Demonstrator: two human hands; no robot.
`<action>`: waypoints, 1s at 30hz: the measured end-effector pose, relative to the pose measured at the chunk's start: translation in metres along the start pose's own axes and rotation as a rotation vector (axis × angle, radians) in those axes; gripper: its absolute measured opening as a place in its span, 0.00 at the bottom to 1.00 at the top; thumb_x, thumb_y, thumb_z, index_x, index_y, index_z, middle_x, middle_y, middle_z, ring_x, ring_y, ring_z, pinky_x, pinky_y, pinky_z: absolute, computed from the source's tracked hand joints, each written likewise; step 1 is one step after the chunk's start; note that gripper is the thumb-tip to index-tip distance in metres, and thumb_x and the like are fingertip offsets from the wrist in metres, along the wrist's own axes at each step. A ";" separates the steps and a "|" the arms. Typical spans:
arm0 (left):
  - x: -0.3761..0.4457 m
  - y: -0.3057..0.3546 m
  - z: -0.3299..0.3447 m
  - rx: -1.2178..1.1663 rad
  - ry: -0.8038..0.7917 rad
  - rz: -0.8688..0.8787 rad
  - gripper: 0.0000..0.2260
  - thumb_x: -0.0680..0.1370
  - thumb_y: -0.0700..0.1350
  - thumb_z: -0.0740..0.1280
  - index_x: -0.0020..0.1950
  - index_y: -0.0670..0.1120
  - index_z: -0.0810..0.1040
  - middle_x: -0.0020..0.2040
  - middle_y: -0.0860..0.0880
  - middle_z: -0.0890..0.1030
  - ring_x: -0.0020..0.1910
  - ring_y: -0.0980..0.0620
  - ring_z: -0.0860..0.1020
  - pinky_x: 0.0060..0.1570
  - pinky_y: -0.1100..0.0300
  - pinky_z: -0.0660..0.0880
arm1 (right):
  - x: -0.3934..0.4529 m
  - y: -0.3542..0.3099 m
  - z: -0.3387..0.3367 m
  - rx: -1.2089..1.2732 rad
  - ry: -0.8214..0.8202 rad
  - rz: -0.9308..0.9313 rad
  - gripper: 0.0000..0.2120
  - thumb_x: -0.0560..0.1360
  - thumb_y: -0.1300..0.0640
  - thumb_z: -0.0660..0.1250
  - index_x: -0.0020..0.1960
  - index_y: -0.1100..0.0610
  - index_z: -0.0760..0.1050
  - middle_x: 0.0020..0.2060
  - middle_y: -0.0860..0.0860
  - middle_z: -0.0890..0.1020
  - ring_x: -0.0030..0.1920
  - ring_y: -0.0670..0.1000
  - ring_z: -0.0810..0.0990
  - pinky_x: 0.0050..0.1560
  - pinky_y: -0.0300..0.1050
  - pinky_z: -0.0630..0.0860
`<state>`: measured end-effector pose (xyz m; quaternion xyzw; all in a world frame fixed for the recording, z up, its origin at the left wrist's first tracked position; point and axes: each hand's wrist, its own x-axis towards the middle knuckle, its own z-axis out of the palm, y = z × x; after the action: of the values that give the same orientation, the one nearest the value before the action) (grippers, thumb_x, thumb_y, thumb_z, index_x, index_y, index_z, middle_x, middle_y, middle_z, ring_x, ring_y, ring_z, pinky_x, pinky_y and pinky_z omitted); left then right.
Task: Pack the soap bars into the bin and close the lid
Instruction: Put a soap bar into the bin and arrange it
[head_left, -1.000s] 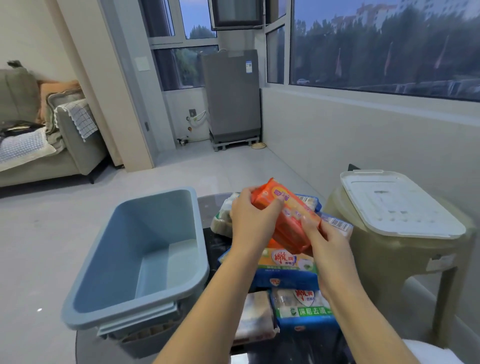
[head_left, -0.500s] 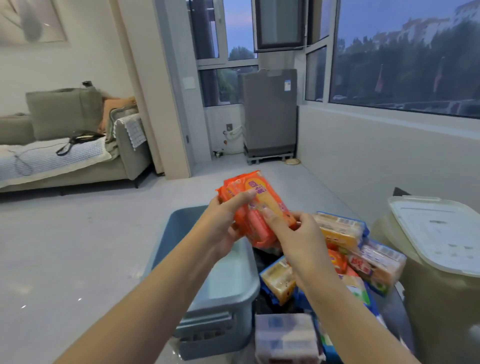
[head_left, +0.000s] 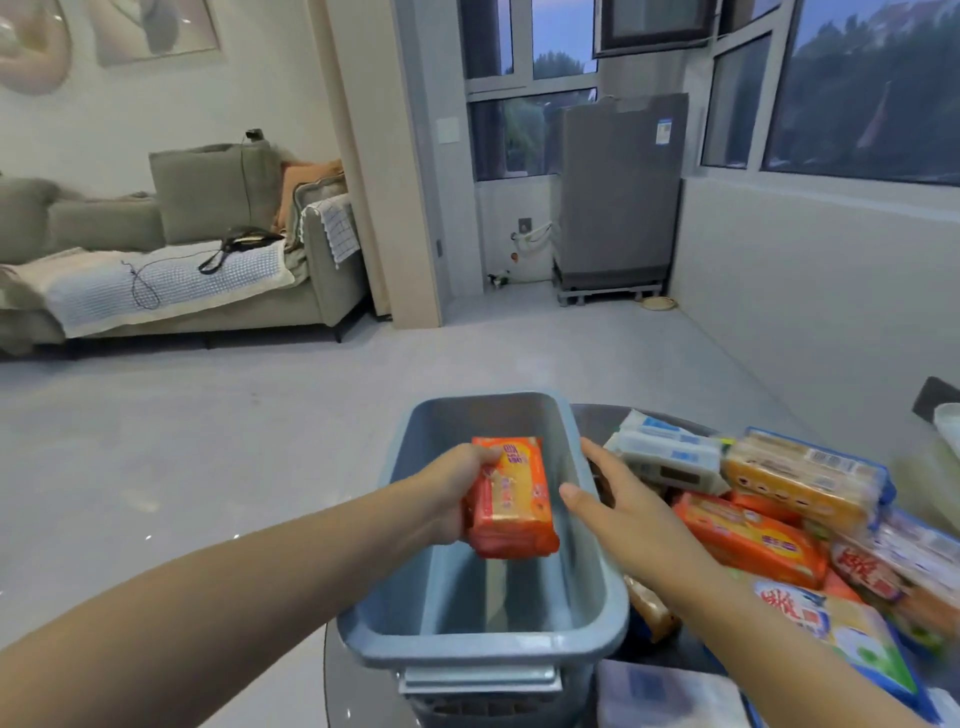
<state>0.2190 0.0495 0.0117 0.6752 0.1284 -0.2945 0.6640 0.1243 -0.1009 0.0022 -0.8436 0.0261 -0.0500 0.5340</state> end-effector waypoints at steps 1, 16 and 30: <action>0.007 -0.002 0.003 0.018 -0.012 -0.015 0.09 0.79 0.47 0.60 0.48 0.42 0.76 0.43 0.43 0.81 0.44 0.45 0.80 0.54 0.49 0.74 | 0.000 0.003 0.001 0.022 -0.019 0.006 0.21 0.77 0.50 0.61 0.65 0.32 0.61 0.59 0.29 0.68 0.54 0.27 0.68 0.53 0.26 0.65; 0.057 -0.035 0.035 0.402 0.255 -0.071 0.29 0.80 0.61 0.48 0.72 0.44 0.67 0.69 0.43 0.72 0.67 0.45 0.71 0.67 0.52 0.66 | 0.000 0.018 -0.004 0.045 -0.027 0.038 0.29 0.76 0.45 0.60 0.74 0.40 0.54 0.50 0.29 0.72 0.46 0.29 0.73 0.36 0.25 0.69; 0.050 -0.032 0.029 0.460 0.137 -0.099 0.16 0.77 0.49 0.65 0.63 0.45 0.74 0.57 0.44 0.81 0.50 0.46 0.79 0.50 0.52 0.77 | -0.004 0.019 -0.006 0.065 -0.051 0.013 0.30 0.76 0.43 0.59 0.75 0.40 0.51 0.59 0.38 0.74 0.58 0.42 0.75 0.59 0.43 0.73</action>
<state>0.2338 0.0128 -0.0408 0.8198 0.1357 -0.3018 0.4673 0.1202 -0.1135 -0.0124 -0.8266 0.0166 -0.0258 0.5619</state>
